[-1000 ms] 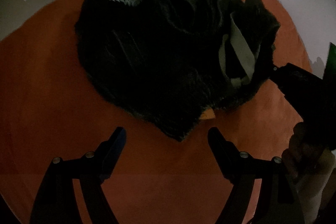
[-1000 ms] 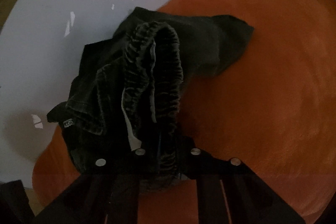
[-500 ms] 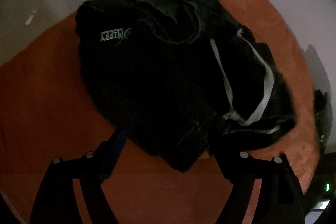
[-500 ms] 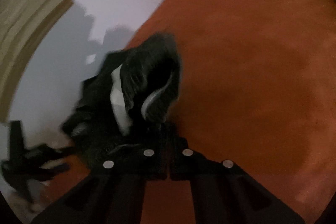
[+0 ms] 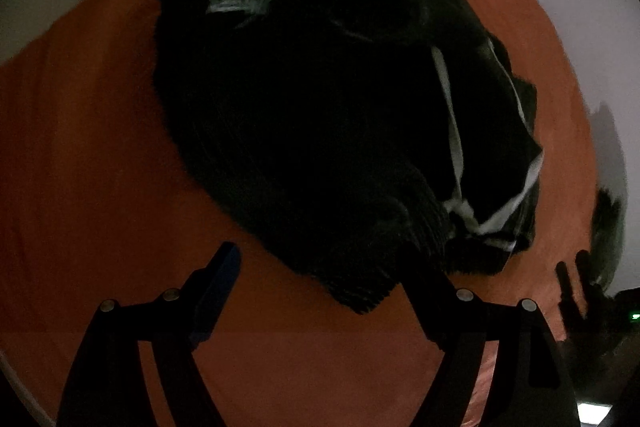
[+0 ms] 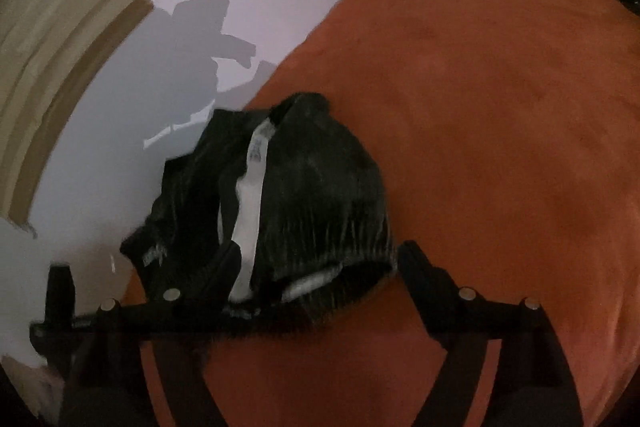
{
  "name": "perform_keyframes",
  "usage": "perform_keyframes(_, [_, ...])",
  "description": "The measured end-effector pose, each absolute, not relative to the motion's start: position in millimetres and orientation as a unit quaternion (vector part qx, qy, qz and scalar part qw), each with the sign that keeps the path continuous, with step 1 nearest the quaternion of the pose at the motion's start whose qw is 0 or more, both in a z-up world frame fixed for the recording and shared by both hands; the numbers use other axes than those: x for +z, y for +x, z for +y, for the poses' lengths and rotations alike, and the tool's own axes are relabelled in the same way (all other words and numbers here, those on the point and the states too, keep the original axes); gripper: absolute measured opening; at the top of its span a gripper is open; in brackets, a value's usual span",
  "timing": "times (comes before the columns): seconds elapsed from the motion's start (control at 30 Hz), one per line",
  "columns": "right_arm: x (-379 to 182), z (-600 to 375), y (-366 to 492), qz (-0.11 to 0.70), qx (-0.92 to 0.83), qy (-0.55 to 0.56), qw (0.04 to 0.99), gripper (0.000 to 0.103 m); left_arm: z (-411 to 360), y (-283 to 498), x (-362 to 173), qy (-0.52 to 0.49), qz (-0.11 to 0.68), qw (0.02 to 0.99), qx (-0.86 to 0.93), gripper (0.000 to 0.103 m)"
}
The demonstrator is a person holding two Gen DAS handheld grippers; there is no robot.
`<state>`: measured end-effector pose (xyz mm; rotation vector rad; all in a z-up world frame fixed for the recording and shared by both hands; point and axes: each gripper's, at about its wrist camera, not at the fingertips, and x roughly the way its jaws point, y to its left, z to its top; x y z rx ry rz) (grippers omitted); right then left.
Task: Fold clothes
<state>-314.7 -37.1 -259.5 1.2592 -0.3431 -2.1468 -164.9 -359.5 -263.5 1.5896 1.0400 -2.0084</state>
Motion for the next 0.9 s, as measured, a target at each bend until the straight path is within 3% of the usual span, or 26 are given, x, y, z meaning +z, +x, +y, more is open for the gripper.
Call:
perform_keyframes(0.4, [-329.2,-65.6,-379.9,-0.174,-0.727,0.588,0.311,0.074,-370.9,-152.0,-300.3,0.544,0.484,0.178,-0.662,0.081])
perform_keyframes(0.47, [-337.7,-64.9,-386.3,-0.189,-0.713,0.599,0.312,0.062,-367.6,-150.9,-307.9,0.529,0.512,0.165,-0.657,0.081])
perform_keyframes(0.53, [-342.1,-59.5,-390.3,-0.210,-0.705,0.602,0.311,0.031,-363.1,-150.2,-320.9,0.514,0.553,0.146,-0.639,0.081])
perform_keyframes(0.7, [-322.9,-43.1,-376.4,-0.215,-0.724,0.572,0.320,0.020,-350.3,-155.9,-334.5,0.481,0.599,0.135,-0.625,0.081])
perform_keyframes(0.9, [-289.1,-41.9,-359.1,-0.189,-0.740,0.557,0.327,0.018,-345.8,-158.2,-337.4,0.442,0.608,0.151,-0.643,0.081])
